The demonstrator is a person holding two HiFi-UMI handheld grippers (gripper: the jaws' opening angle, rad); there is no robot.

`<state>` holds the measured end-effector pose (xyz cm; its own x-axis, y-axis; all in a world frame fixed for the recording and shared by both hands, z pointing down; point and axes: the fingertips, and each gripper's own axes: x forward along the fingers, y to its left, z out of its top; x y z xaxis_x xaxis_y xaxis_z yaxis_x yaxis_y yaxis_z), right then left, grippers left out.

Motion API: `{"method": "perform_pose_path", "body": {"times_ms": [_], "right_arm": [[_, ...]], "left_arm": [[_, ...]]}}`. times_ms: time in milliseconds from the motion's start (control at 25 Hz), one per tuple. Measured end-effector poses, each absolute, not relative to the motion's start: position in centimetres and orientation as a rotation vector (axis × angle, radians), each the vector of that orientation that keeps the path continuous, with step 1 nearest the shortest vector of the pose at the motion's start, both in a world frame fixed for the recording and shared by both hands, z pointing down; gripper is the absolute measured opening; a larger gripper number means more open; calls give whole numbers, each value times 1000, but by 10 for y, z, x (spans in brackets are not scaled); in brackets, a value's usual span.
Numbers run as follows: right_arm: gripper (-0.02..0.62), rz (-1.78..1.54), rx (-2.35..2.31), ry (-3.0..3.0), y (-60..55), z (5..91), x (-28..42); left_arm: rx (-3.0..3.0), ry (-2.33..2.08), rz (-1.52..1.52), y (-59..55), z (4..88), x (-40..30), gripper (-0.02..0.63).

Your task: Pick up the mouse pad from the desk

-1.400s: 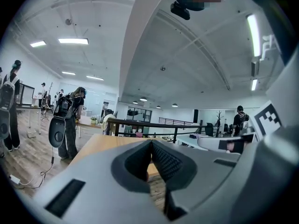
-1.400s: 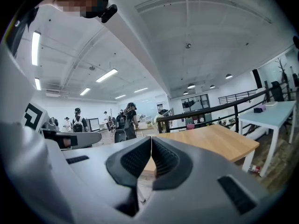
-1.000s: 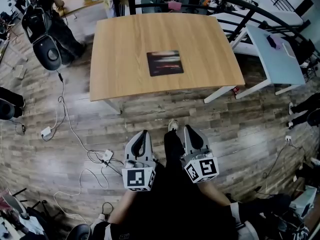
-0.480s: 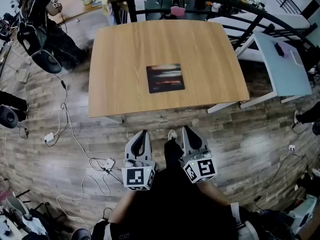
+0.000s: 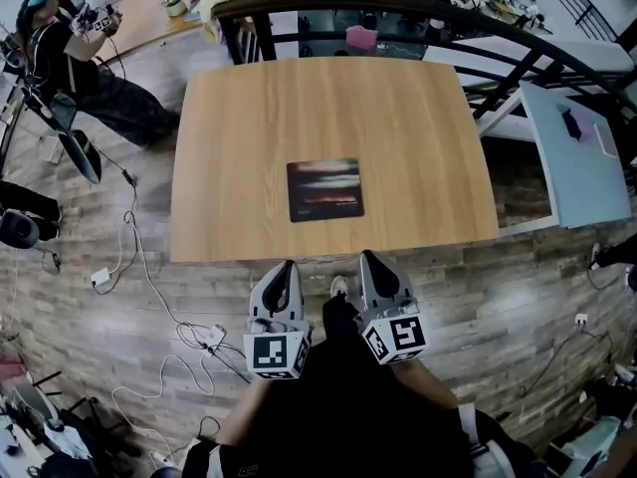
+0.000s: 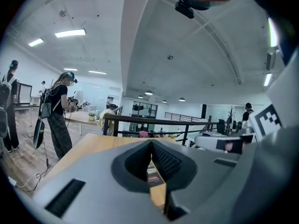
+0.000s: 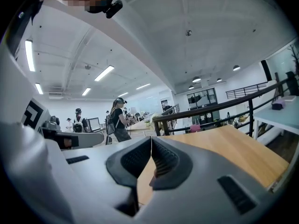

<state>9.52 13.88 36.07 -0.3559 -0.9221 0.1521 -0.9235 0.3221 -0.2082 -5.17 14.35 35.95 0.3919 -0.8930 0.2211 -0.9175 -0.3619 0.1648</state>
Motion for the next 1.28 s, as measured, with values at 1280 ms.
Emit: {"method": "perform_pose_path", "body": {"times_ms": [1280], "right_arm": [[31,545,1746,-2397,-23,430,93]], "left_arm": [[2324,-1521,288,-26,420,-69,23]]}}
